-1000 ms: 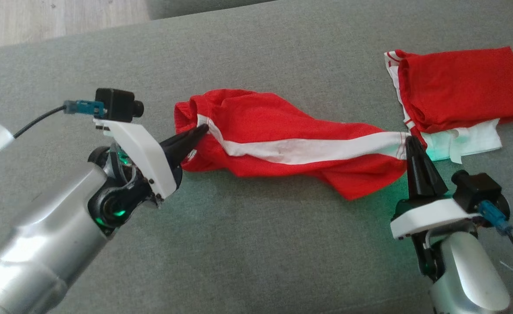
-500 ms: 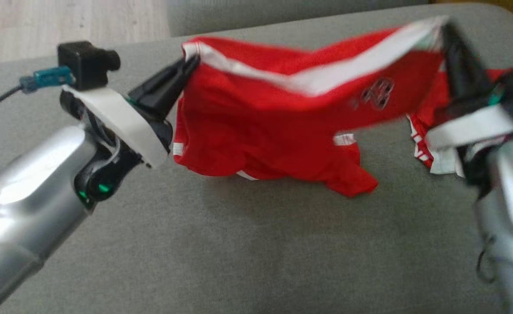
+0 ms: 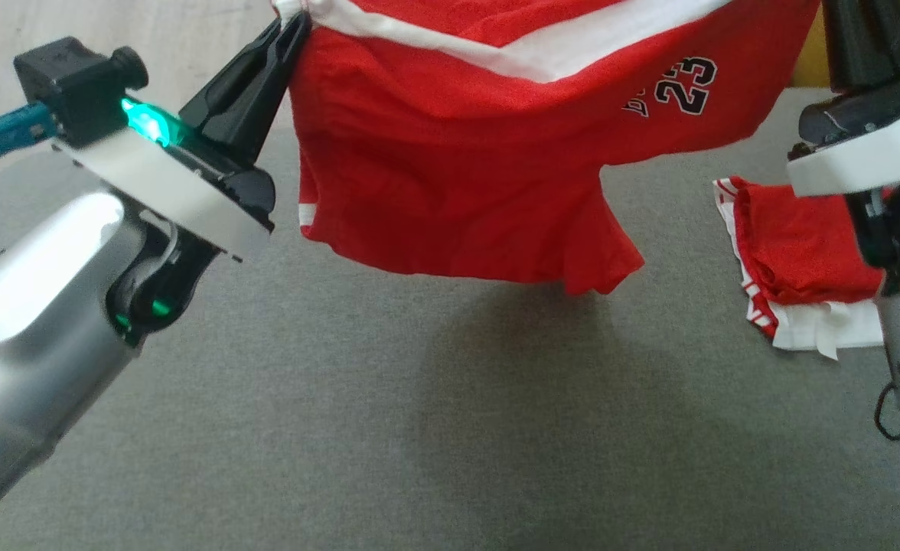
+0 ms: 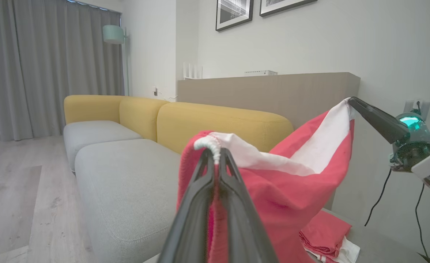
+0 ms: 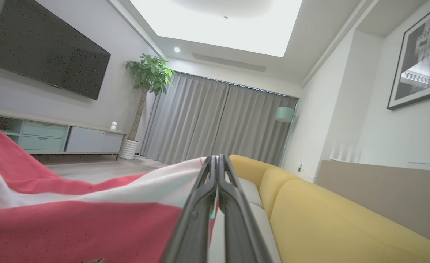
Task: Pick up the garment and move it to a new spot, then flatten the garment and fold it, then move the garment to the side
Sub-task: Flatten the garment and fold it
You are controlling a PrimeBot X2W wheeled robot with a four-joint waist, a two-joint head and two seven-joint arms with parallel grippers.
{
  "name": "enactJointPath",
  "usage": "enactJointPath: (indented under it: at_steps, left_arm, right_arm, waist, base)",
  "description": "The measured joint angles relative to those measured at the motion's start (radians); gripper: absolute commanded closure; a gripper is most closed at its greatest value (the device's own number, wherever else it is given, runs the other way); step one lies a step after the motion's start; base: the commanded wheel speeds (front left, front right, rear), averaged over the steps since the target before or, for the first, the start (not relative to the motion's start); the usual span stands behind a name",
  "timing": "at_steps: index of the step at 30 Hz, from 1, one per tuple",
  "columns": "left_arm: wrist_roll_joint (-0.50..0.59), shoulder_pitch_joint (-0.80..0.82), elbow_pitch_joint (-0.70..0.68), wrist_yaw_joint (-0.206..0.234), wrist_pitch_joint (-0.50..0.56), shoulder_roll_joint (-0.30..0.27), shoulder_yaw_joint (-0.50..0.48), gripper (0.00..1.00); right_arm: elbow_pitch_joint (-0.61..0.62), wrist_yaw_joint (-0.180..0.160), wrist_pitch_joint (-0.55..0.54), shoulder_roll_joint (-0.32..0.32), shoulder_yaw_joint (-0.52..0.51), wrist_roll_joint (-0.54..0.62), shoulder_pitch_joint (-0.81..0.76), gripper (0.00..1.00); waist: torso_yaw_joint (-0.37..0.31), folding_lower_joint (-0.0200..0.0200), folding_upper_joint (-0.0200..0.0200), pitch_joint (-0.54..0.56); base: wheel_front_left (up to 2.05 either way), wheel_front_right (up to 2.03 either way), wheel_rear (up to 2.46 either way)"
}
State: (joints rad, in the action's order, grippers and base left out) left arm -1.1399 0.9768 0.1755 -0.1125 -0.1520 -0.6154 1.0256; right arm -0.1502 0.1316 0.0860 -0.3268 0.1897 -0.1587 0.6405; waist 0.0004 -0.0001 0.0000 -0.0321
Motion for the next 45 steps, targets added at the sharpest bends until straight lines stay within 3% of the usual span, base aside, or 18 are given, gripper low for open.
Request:
enactJointPath:
  at_steps: [11, 15, 19, 22, 27, 33, 40, 45]
  left_arm:
    - [-0.046, -0.124, -0.277, 0.105, 0.056, -0.140, 0.013, 1.00]
    - [-0.029, -0.103, -0.299, 0.117, 0.077, -0.160, 0.008, 1.00]
    - [-0.008, -0.018, -0.234, 0.102, 0.107, -0.156, -0.002, 1.00]
    - [0.016, 0.080, -0.133, 0.067, 0.107, -0.142, -0.031, 1.00]
    - [0.080, 0.277, 0.106, 0.019, 0.060, -0.054, -0.079, 1.00]
    - [0.149, 0.472, 0.336, -0.005, -0.072, 0.056, -0.124, 1.00]
    - [0.184, 0.475, 0.387, -0.020, -0.105, 0.137, -0.171, 1.00]
    - [0.195, 0.299, 0.308, -0.020, -0.106, 0.159, -0.190, 1.00]
  right_arm:
    - [0.234, 0.000, -0.108, -0.015, -0.034, -0.016, -0.227, 1.00]
    - [0.289, 0.000, -0.149, -0.035, -0.052, -0.007, -0.204, 1.00]
    - [0.262, 0.000, -0.165, -0.047, -0.015, 0.001, -0.082, 1.00]
    - [0.188, 0.000, -0.156, -0.071, 0.037, 0.030, 0.073, 1.00]
    - [-0.063, 0.000, -0.086, -0.082, 0.145, 0.057, 0.385, 1.00]
    - [-0.377, 0.000, 0.078, -0.033, 0.120, 0.134, 0.691, 1.00]
    - [-0.553, 0.000, 0.162, 0.006, 0.050, 0.163, 0.719, 1.00]
    - [-0.596, 0.000, 0.170, 0.026, 0.129, 0.124, 0.616, 1.00]
  waist:
    - [0.035, 0.0000, 0.0000, 0.004]
    - [0.040, 0.0000, 0.0000, -0.038]
    - [0.040, 0.0001, 0.0000, -0.107]
    - [0.037, 0.0002, 0.0000, -0.179]
    - [0.033, 0.0006, -0.0001, -0.304]
    - [0.029, 0.0008, -0.0001, -0.394]
    - [0.049, 0.0000, 0.0000, -0.368]
    - [0.059, 0.0000, -0.0001, -0.346]
  base:
    - [0.00, 0.00, 0.00]
    - [0.00, 0.00, 0.00]
    - [0.00, 0.00, 0.00]
    - [0.00, 0.00, 0.00]
    - [0.00, 0.00, 0.00]
    - [0.00, 0.00, 0.00]
    - [0.00, 0.00, 0.00]
    - [0.00, 0.00, 0.00]
